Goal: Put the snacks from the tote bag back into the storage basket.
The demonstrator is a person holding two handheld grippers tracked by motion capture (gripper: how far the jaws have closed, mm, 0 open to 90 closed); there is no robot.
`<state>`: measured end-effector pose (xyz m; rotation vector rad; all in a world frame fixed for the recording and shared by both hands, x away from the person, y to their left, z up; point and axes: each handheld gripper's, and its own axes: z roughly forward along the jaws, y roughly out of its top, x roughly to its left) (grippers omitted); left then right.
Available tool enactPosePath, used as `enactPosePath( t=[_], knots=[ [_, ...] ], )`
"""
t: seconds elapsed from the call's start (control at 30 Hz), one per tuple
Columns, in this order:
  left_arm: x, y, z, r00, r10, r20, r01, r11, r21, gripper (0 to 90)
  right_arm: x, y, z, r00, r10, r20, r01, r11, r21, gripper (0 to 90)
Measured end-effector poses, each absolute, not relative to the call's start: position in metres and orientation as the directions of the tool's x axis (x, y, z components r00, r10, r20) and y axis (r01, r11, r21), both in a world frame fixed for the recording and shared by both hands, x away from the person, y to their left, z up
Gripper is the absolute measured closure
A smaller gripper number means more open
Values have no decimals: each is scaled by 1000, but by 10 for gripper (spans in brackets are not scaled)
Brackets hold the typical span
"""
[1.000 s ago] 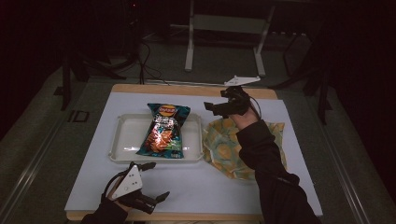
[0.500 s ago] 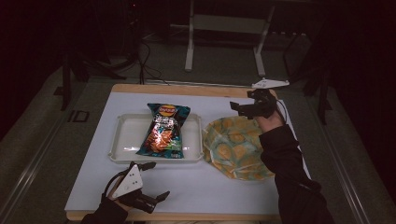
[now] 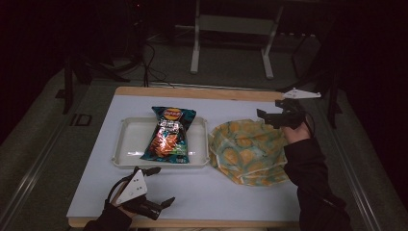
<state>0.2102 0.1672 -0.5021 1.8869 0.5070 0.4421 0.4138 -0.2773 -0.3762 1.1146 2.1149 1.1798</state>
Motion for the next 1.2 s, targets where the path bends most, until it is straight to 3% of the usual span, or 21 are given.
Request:
enactPosePath(
  t=[0.4,0.87,1.2],
  knots=[
    [210,167,-502,839,539,66,139,-330,934,3,393,-319,-398,-478,879,-3,444,245,862,141],
    [210,167,-502,839,540,67,140,-334,932,3,368,-341,-419,-414,910,-15,434,212,876,141],
    [210,166,-502,841,537,68,139,-336,931,3,351,-354,-445,-382,924,36,437,146,888,143]
  ],
)
